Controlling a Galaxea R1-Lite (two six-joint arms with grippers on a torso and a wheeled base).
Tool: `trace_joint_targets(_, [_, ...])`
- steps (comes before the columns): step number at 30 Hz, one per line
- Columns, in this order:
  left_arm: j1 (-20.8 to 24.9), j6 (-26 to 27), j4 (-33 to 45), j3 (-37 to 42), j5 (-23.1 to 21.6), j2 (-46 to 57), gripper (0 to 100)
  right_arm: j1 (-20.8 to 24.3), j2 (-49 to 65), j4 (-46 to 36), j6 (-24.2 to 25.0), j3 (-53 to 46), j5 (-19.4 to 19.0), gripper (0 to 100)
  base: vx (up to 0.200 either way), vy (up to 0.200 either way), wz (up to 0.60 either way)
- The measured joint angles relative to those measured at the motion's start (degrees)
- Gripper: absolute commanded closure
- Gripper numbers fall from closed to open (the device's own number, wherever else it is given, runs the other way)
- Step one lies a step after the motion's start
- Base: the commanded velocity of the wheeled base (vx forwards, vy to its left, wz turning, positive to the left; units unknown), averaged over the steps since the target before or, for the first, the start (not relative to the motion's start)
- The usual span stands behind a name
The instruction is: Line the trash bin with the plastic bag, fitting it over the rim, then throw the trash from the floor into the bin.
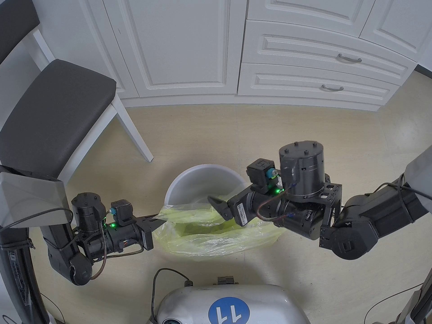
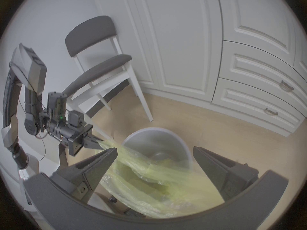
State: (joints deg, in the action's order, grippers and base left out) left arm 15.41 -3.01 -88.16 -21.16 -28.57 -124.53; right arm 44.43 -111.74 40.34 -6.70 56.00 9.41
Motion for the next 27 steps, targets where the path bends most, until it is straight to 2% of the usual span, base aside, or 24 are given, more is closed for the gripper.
trace_joint_targets(1, [0.00,0.50,0.00,0.94,-0.05,0.50,0,0.60,-0.17,-1.30,0.04,0.28,0.52,0,0.000,0.000,0.00])
trace_joint_targets(6, [-0.09,4.89,0.13,4.71,-1.39,1.57,0,3.08,-1.00,-12.73,0.79,3.01,4.64,0,0.000,0.000,0.00])
trace_joint_targets(11, [-1.63,13.35,0.22,7.44,-5.33,0.66,0,4.88,-2.32,-24.72,1.84,7.50,7.25,0,0.000,0.000,0.00])
trace_joint_targets(14, [-3.67,18.09,0.26,8.70,-7.11,-0.66,0,5.49,-4.06,-26.90,2.17,10.51,7.98,0,0.000,0.000,0.00])
trace_joint_targets(16, [-4.89,19.37,0.33,9.26,-7.83,-1.60,0,5.67,-5.52,-27.61,2.24,12.32,8.22,0,0.000,0.000,0.00])
trace_joint_targets(27, [-7.01,21.86,0.35,11.61,-9.55,-4.89,0,5.67,-13.70,-28.11,0.00,21.14,8.59,0,0.000,0.000,0.00])
